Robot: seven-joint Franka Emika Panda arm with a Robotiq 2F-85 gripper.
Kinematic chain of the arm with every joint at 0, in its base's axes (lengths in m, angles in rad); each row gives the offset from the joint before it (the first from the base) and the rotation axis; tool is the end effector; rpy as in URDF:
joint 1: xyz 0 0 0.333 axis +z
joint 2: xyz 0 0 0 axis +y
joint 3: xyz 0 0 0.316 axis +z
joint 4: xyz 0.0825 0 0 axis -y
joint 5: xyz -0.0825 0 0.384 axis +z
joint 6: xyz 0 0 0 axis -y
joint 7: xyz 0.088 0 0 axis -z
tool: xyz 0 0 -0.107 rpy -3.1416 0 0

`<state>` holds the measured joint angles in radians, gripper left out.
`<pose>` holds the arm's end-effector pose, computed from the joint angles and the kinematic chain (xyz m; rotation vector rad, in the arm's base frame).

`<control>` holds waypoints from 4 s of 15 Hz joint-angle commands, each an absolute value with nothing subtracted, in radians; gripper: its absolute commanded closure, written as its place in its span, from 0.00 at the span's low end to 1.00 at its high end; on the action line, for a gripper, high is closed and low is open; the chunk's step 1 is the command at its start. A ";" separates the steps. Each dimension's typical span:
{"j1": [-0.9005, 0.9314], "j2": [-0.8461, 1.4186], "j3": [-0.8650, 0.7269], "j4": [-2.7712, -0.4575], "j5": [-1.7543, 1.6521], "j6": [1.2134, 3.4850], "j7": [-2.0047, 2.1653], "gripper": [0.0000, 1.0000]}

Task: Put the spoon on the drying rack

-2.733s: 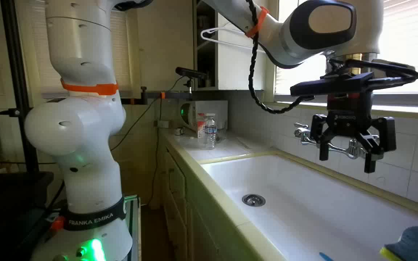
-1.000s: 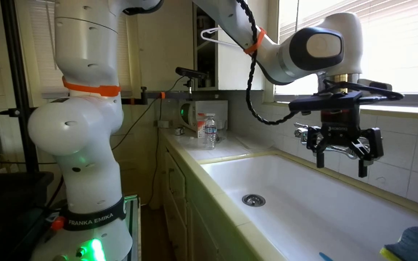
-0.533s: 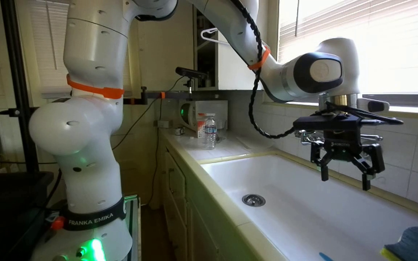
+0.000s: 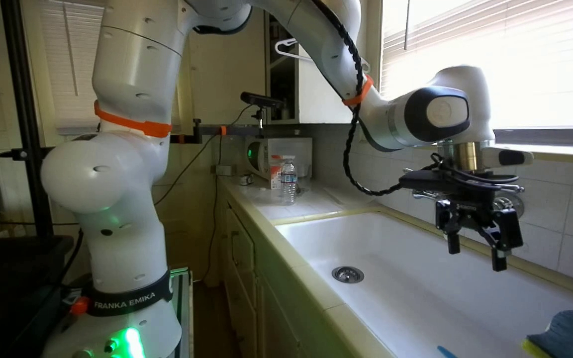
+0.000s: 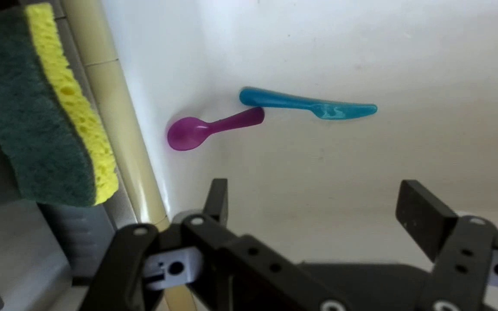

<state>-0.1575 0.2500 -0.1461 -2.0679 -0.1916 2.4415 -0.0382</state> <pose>0.5698 -0.1764 0.3246 2.9466 -0.1763 0.1381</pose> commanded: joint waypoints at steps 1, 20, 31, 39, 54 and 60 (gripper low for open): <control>-0.106 0.349 -0.184 -2.044 -0.229 2.539 0.213 0.00; 0.135 0.671 -0.516 -1.974 -0.273 2.719 0.880 0.00; 0.161 0.790 -0.578 -1.893 -0.276 2.732 0.972 0.00; 0.165 0.830 -0.584 -1.862 -0.270 2.728 0.981 0.54; 0.179 0.848 -0.598 -1.848 -0.273 2.725 0.980 0.52; 0.185 0.858 -0.608 -1.836 -0.274 2.734 0.982 0.07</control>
